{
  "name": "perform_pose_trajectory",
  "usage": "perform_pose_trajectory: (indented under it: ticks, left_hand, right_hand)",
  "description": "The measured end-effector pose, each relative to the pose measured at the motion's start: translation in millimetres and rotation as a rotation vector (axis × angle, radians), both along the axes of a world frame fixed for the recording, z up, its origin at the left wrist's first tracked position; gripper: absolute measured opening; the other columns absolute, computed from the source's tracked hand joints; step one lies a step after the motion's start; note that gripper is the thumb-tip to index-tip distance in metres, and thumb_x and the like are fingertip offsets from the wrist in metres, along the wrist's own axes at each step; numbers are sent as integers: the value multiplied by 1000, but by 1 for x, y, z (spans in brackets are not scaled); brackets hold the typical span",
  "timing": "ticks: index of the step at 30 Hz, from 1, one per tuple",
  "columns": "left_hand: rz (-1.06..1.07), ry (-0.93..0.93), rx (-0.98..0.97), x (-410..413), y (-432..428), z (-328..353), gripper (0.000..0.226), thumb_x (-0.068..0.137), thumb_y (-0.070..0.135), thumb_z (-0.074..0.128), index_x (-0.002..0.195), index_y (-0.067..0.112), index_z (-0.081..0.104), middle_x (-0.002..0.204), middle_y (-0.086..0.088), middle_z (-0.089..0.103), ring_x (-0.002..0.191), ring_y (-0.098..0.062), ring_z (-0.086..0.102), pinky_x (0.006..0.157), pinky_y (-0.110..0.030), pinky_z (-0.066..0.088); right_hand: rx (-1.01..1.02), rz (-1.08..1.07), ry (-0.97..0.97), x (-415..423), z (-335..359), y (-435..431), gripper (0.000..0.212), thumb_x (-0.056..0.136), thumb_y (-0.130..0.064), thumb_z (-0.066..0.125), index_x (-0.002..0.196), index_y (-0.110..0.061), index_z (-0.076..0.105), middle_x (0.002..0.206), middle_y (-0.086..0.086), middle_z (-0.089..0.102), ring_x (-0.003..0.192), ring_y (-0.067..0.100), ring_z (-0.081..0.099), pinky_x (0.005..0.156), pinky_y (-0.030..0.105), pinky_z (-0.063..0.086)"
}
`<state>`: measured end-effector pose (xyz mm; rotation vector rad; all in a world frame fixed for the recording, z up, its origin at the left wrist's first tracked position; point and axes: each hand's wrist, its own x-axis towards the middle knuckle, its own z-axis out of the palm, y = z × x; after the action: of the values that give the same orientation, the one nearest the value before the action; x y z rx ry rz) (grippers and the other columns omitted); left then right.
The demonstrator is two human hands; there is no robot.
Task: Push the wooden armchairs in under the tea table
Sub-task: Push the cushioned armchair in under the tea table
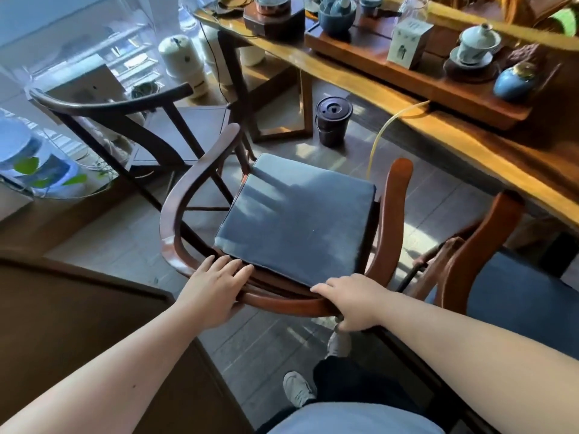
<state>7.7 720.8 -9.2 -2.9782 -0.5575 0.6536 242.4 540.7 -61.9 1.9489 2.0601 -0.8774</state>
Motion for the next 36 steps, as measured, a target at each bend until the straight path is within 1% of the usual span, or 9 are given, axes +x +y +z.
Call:
perform_pose_trajectory:
  ticks: [3,6,8,12,16,19,22,27,36]
  left_hand:
    - [-36,16,-121,8,11,-1,59,79,45,64,131,24,47,129,0,57,122,-25,47,102,-42,38]
    - [-31,88,-191,10,15,1,36,83,45,57,117,33,52,110,10,65,103,-18,58,83,-39,50]
    - [-52,123,-198,11,20,-1,26,85,45,54,109,34,54,102,12,66,95,-16,62,75,-39,52]
    - [-137,133,-214,10,29,-7,22,87,40,52,109,35,54,103,12,66,91,-16,63,72,-37,52]
    - [-191,116,-228,12,37,-8,22,87,40,53,108,35,54,95,12,66,81,-14,63,67,-34,52]
    - [-232,107,-200,16,44,-8,19,87,43,52,103,33,55,85,11,65,73,-15,62,63,-33,52]
    - [-257,89,-187,25,50,-4,19,88,46,52,101,32,55,82,10,63,71,-16,62,64,-33,52]
    - [-326,67,-169,29,61,-2,21,87,49,50,97,31,55,78,9,62,69,-17,61,63,-31,51]
    - [-464,73,-153,41,64,-11,20,89,47,48,100,31,55,80,10,63,70,-19,61,56,-29,35]
  right_hand:
    - [-139,31,53,8,-7,14,47,74,-38,70,115,-26,51,96,-1,61,82,23,59,70,40,54]
    - [-236,54,61,19,-11,21,27,73,-40,66,93,-25,57,83,-2,63,73,23,59,62,34,52]
    - [-274,89,31,23,-13,26,23,71,-41,64,85,-24,58,78,-2,64,69,22,60,59,31,49]
    - [-277,140,-12,20,-14,34,27,67,-46,64,84,-24,64,76,-3,66,66,21,62,61,30,52]
    - [-267,84,-38,15,-14,31,20,66,-40,61,80,-26,61,73,-4,65,65,22,61,65,33,55]
    - [-225,29,-81,12,-13,30,19,63,-38,59,78,-26,59,71,-5,63,66,22,60,62,31,51]
    - [-201,-8,-112,17,-10,32,18,61,-36,57,76,-26,57,67,-5,58,63,23,57,58,29,45]
    - [-181,-77,-104,8,-14,28,19,60,-38,58,75,-27,58,63,-7,57,58,19,54,57,29,47]
    - [-233,-221,-86,-10,-20,9,24,58,-39,52,78,-27,58,65,-7,58,61,19,56,65,33,53]
